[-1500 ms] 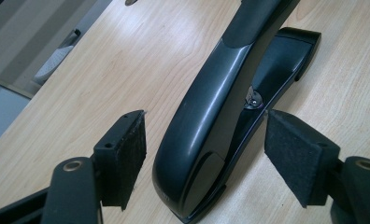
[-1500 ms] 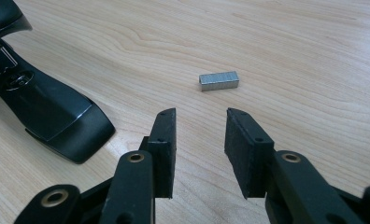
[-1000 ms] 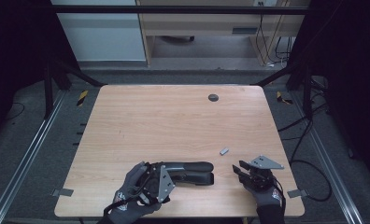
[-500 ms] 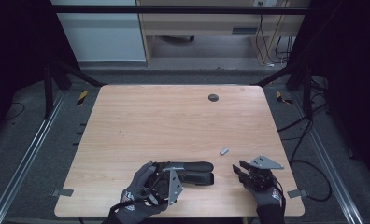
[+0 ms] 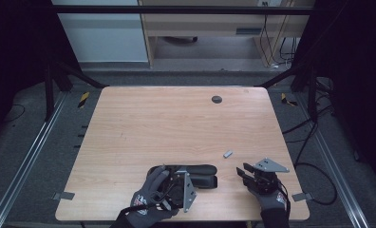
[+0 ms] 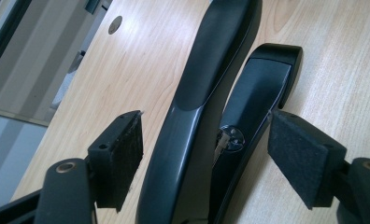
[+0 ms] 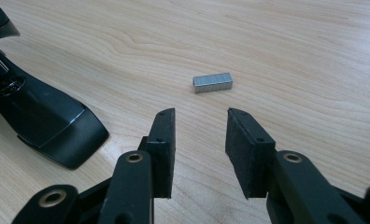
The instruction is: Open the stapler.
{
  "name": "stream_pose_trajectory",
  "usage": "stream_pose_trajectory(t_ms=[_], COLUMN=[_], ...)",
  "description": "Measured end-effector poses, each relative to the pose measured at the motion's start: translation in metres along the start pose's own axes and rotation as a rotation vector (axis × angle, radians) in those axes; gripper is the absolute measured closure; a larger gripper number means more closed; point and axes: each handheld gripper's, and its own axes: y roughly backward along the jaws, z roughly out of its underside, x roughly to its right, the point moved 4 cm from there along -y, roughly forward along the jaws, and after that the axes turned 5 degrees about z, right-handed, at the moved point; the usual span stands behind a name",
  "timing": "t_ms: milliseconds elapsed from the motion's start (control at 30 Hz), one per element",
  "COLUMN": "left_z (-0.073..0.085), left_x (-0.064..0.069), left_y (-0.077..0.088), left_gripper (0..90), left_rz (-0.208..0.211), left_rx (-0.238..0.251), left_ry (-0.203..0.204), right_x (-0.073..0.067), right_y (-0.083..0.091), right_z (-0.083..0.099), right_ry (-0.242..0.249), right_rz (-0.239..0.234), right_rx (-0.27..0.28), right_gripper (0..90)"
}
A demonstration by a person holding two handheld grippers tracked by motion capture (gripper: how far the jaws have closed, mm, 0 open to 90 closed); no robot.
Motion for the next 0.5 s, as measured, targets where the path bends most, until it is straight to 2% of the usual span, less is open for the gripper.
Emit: stream_pose_trajectory(t_ms=[267,500], left_z=[-0.008,-0.015], left_x=[0.004,0.006], left_y=[-0.009,-0.014], left_gripper=[26.3,26.3], left_rz=[-0.007,-0.014], left_rx=[-0.012,-0.008], left_ry=[-0.036,-0.045], right_x=[-0.001,-0.002], right_y=[0.000,0.000], right_z=[0.000,0.000], right_ry=[0.003,0.000], right_rz=[-0.004,-0.009], right_rx=[0.001,-0.002], right_gripper=[64.0,64.7])
